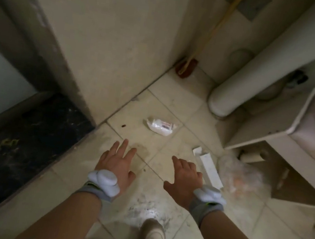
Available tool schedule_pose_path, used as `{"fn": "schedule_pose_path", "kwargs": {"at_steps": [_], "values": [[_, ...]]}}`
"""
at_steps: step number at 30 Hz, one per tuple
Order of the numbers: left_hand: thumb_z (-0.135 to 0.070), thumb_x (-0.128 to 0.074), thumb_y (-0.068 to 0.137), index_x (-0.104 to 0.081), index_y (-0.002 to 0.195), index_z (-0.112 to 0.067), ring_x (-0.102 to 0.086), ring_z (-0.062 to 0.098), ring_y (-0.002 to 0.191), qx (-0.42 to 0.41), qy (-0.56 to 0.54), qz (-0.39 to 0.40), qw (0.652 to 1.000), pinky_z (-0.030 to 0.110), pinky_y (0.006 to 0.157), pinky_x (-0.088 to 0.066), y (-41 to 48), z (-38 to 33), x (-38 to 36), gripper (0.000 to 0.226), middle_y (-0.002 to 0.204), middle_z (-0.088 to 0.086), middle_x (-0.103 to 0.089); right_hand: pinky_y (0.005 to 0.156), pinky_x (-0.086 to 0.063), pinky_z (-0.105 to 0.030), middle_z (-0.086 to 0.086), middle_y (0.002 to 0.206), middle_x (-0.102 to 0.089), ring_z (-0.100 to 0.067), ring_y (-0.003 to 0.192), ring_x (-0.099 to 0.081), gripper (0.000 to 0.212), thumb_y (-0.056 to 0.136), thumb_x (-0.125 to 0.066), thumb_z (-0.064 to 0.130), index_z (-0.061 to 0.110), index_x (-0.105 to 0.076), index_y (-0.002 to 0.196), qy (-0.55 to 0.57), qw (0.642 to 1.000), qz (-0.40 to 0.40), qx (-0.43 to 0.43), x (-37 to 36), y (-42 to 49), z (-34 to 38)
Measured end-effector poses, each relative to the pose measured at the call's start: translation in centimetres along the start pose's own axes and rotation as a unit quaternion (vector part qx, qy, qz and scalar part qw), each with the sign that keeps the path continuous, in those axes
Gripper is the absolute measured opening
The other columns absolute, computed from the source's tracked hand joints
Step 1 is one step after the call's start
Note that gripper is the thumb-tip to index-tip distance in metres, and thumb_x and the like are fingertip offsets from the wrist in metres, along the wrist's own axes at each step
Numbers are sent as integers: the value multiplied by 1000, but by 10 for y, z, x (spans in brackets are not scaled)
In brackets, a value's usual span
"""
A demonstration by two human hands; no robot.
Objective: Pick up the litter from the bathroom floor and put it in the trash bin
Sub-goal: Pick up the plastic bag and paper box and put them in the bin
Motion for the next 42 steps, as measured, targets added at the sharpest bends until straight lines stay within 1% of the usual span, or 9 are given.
{"fn": "schedule_pose_path", "kwargs": {"at_steps": [10,16,21,26,29,32,35,39,42], "values": [[-40,-49,89,-7,151,-26,4,26,148,-69,102,8,992,40,118,-16,184,-40,-126,76,161,1,10,107,-33,-44,0,151,-29,-27,134,-34,77,84,-56,46,24,-17,146,49,994,20,-93,-138,116,-138],[-31,-65,79,5,150,-17,-3,31,147,-66,109,-128,984,43,116,-18,282,-42,-161,101,160,10,4,104,-41,-44,-5,149,-29,-31,130,-40,87,81,-65,43,27,-12,148,176,977,-14,-119,-192,195,-188],[-36,-69,77,8,150,-27,4,29,148,-48,145,-122,981,50,118,-9,331,-39,-160,106,161,1,4,97,-45,-42,-9,131,-36,-32,118,-45,74,75,-72,38,23,-33,135,226,964,-58,-127,-206,217,-203],[-37,-64,80,-25,145,-25,-40,35,122,-30,185,-95,978,49,104,-34,337,-33,-164,77,137,9,-37,79,-40,-32,-14,106,-57,-32,99,-56,10,88,-57,22,15,-51,86,236,968,-42,-73,-216,225,-191],[-31,-64,81,-41,137,-18,-40,35,121,-51,130,-72,988,46,100,-40,338,-35,-175,61,137,13,-38,72,-34,-31,-14,100,-59,-33,94,-57,17,92,-49,24,16,-45,77,223,971,-58,-64,-217,222,-193],[-28,-63,82,-50,121,-13,-47,34,119,-91,61,-44,993,47,96,-44,340,-47,-182,43,129,13,-48,77,-39,-36,-13,101,-59,-33,96,-53,19,90,-54,26,9,-59,84,184,963,-189,-61,-198,213,-215],[-34,-61,82,-48,97,-24,-53,29,106,-101,60,-43,992,44,87,-45,334,-57,-188,23,111,3,-54,95,-34,-43,-9,129,-53,-33,120,-39,18,82,-63,33,19,-71,88,119,947,-276,-113,-177,207,-247],[-33,-59,82,-36,82,-29,-56,29,104,-120,52,-40,991,43,89,-43,322,-76,-203,23,105,3,-58,112,-16,-44,-3,156,-23,-32,141,-15,18,81,-62,41,31,-73,91,116,967,-159,-161,-181,208,-279],[-33,-58,83,-36,83,-25,-57,31,103,-111,42,-50,992,42,87,-45,317,-86,-208,23,104,5,-59,108,-22,-47,-4,153,-23,-36,130,-28,21,80,-60,44,33,-72,93,105,971,-118,-181,-189,209,-279]]}}
Point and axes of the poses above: each hand's wrist, its own y-axis towards the middle knuckle, its own x-axis out of the back of the hand, z = x × y, the point moved 4 cm from there along y, towards the middle knuckle
